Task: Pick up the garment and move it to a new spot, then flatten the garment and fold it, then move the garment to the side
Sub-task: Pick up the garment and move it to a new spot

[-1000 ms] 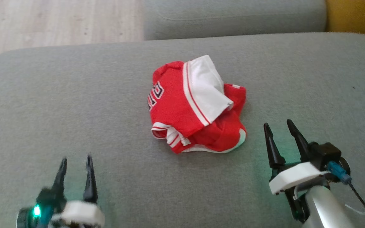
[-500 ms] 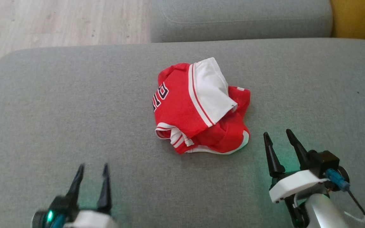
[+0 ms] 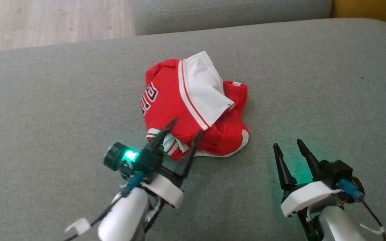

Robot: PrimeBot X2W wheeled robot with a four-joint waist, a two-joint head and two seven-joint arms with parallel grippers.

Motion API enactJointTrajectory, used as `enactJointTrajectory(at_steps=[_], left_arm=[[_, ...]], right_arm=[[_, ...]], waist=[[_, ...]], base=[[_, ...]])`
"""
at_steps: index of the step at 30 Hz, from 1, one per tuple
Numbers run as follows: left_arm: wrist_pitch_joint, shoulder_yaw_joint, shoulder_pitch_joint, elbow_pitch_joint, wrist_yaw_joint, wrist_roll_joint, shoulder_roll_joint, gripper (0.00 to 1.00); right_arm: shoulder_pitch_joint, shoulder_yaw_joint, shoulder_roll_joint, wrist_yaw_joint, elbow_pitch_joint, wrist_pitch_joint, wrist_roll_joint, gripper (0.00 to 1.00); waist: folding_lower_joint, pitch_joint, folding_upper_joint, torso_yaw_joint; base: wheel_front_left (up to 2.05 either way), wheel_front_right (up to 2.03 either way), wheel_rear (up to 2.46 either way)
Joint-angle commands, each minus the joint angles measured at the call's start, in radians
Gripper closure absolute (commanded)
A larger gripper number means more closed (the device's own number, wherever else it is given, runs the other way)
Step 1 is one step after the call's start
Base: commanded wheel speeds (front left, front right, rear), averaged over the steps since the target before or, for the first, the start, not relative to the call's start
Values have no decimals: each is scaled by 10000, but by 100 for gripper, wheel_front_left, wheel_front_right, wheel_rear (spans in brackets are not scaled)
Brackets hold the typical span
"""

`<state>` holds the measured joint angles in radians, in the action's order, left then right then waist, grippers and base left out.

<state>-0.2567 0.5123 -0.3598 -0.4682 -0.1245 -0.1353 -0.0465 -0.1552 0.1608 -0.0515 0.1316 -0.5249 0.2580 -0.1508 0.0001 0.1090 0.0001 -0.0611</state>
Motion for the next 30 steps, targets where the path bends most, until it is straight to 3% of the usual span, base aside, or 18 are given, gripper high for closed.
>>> enactJointTrajectory(at_steps=[1,6,20,21,22,23,24,30], left_arm=[[-51,15,-463,-65,-30,210,-41,0],[-51,430,-888,-1116,452,925,-63,0],[-51,48,-1309,-1814,1308,919,-156,0],[-51,-8,-1324,-1828,1314,855,-155,24],[-51,-66,-1350,-1795,1322,801,-155,57],[-51,-149,-1377,-1694,1323,725,-154,83],[-51,-254,-1398,-1538,1313,627,-153,100],[-51,-1216,-2100,244,1040,236,-589,100]], right_arm=[[-424,239,12,-9,236,38,-99,0],[-503,213,12,-9,212,38,-131,0],[-679,229,12,-9,230,38,-154,0],[-680,219,12,-9,224,38,-161,0],[-682,210,13,-9,220,38,-174,0],[-681,207,13,-9,224,38,-189,0],[-673,204,13,-9,236,38,-219,0],[-532,32,13,-9,204,38,-359,0]], waist=[[-1,113,-1,-114],[-1,308,-1,-265],[-1,571,-1,-471],[-1,570,-1,-471],[-1,568,-1,-468],[-1,561,-1,-460],[-1,546,-1,-449],[-1,325,-1,-158]], base=[[0,0,0],[0,0,0],[0,0,0],[0,0,0],[0,0,0],[0,0,0],[0,0,0],[0,0,0]])
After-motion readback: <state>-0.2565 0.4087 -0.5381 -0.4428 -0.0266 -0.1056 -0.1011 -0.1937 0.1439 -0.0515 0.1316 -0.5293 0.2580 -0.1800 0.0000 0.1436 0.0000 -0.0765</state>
